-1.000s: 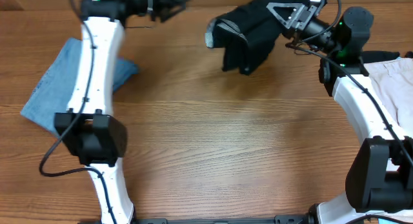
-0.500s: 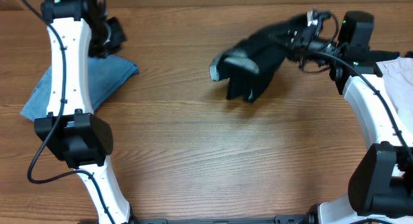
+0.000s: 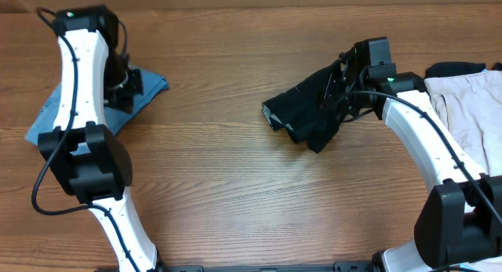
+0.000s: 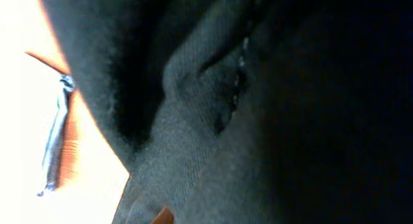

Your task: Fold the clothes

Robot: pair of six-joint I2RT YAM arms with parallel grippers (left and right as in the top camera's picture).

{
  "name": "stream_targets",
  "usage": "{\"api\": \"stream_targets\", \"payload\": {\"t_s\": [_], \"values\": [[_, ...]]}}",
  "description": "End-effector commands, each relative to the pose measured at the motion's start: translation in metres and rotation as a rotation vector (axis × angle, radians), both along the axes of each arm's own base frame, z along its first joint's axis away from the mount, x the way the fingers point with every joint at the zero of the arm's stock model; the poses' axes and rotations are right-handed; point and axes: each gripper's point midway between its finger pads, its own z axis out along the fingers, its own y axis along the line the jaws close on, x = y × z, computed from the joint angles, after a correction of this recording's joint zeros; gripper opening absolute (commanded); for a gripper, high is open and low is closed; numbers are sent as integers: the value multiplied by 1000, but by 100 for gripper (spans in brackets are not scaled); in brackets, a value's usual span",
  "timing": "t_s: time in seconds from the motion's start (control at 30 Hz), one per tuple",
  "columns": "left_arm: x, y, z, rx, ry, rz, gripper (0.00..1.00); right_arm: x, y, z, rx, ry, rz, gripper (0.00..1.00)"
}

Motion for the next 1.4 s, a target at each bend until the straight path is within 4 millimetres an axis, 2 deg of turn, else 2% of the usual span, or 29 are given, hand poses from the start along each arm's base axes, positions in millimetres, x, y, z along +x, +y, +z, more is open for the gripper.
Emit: {"api": "stream_targets", "payload": {"t_s": [0.0, 0.07, 0.13, 0.23, 0.33, 0.43, 0.53, 0.63, 0.73, 0.83, 0.9, 1.0, 1.07, 1.13, 1.17, 1.23, 1.27, 1.37], "values": [[-24, -18, -39, -65, 125, -50, 4, 10, -16, 27, -78, -89, 2, 4], [-33, -17, -65, -49, 156, -61, 4, 9, -17, 26, -83, -79, 1, 4], [-32, -4, -85, 28, 146, -57, 4, 6, -20, 23, -104, -64, -6, 4], [-15, 6, -106, 89, 59, -48, 4, 2, -26, 18, -149, -51, 5, 4], [12, 24, -109, 206, -56, 7, 4, 1, -26, 17, -160, -58, 32, 4], [37, 43, -107, 302, -165, 71, 4, -1, -22, 17, -157, -59, 57, 4], [51, 67, -105, 346, -242, 148, 4, -1, -17, 18, -157, -67, 68, 4], [57, 92, -105, 322, -297, 246, 4, 1, -17, 19, -159, -83, 77, 4], [66, 97, -108, 209, -349, 271, 4, 1, -17, 19, -167, -90, 93, 4], [69, 122, -102, 233, -385, 299, 4, 0, -19, 18, -190, -92, 107, 4], [75, 124, -100, 167, -423, 330, 4, -1, -18, 17, -205, -105, 147, 4], [102, 118, -91, -49, -559, 455, 4, -5, -9, 17, -229, -126, 228, 4], [119, 107, -80, -182, -639, 459, 4, -6, -8, 17, -228, -126, 230, 4], [138, 92, -44, -300, -728, 375, 4, -6, -9, 16, -234, -125, 228, 4], [139, 95, -23, -287, -745, 368, 4, -6, -10, 16, -239, -125, 226, 4], [124, 117, -2, -156, -713, 406, 4, -7, -10, 15, -239, -119, 227, 4], [98, 148, 4, 44, -625, 470, 4, -8, -10, 15, -239, -114, 227, 4], [40, 200, 5, 372, -447, 603, 4, -8, -10, 15, -239, -113, 227, 4]]}}
